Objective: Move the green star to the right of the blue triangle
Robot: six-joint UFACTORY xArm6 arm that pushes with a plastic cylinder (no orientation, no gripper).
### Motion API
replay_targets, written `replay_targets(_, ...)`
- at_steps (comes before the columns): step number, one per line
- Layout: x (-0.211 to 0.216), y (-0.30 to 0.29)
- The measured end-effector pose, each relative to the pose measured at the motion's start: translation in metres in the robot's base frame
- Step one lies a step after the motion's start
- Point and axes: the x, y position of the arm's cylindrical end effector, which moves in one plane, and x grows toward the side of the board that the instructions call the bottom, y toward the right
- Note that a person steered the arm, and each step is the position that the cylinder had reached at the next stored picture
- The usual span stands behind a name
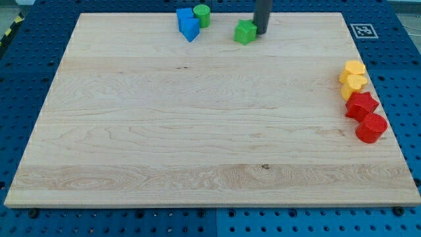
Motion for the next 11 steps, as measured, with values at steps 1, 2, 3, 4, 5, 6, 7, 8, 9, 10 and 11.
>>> replay_targets(1, 0.0, -0.014)
replay_targets(2, 0.014, -0.011)
replay_targets(3, 0.02, -0.022)
replay_targets(4, 0.02, -0.043)
replay_targets(5, 0.032, -0.022)
replay_targets(6, 0.051, 0.003)
replay_targets(7, 0.066, -0.012)
replay_targets(8, 0.059, -0.035)
replay_targets(9, 0.029, -0.037)
replay_targets(10, 0.024, -0.038)
replay_targets(11, 0.04, -0.038)
